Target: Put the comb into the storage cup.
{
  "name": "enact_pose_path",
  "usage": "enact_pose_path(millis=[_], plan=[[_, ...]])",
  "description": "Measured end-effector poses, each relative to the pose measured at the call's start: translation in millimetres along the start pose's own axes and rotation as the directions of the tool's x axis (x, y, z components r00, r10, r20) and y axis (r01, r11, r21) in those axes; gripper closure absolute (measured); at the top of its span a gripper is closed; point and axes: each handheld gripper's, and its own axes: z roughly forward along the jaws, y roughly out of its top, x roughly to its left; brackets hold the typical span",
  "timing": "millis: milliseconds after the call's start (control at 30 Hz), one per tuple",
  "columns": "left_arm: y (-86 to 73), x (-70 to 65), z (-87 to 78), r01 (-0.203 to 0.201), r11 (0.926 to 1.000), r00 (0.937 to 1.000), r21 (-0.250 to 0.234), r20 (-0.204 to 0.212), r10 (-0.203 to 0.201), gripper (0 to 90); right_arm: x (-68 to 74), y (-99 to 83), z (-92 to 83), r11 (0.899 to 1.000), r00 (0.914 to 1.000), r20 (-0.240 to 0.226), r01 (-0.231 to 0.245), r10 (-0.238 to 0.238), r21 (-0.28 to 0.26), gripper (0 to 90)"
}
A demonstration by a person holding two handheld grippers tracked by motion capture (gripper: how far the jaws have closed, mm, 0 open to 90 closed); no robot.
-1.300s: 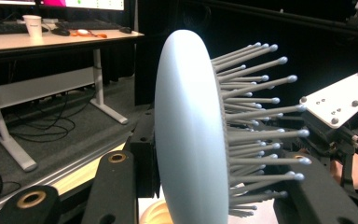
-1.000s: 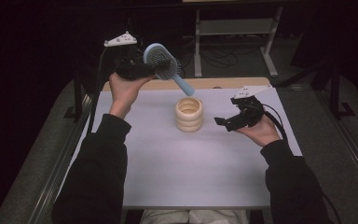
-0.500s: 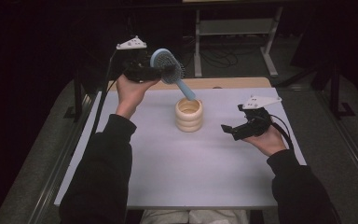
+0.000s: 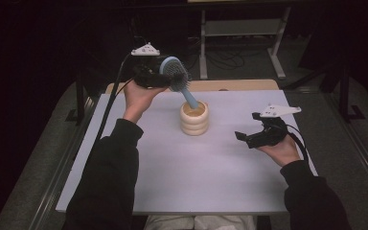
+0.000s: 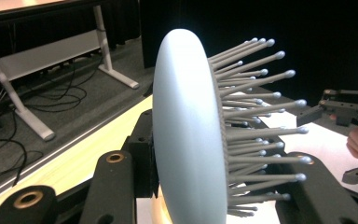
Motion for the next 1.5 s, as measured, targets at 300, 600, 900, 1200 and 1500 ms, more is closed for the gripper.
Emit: enact_pose_path(millis=[300, 600, 900, 1200, 1500], plan=[[-4.0, -1.2, 5.6, 0.006, 1.0000, 0.9998, 0.007, 0.018, -0.006, 54.6, -4.3, -15.1, -7.4, 0.999, 0.9993, 0.001, -0.037, 0.037, 0.000, 0.0], [-10.4, 2.1, 8.2, 0.017, 0.9998, 0.9998, 0.013, 0.007, -0.017, 54.4, -4.8, -25.3, -17.1, 0.999, 0.9993, 0.007, -0.038, 0.038, -0.002, 0.0], [-17.6, 8.4, 13.4, 0.035, 0.9990, 0.9994, 0.026, 0.004, -0.035, 54.3, -4.7, -34.7, -28.6, 0.998, 0.9984, 0.007, -0.056, 0.056, -0.011, 0.0], [-22.6, 9.0, 24.3, 0.042, 0.9985, 0.9991, 0.037, 0.004, -0.042, 54.3, -0.8, -44.0, -35.6, 0.998, 0.9981, -0.005, -0.061, 0.061, -0.006, 0.0], [-26.9, 9.0, 33.1, 0.045, 0.9976, 0.9989, 0.053, 0.007, -0.045, 54.3, 2.6, -51.8, -40.1, 0.997, 0.9971, -0.020, -0.074, 0.074, 0.000, 0.0]])
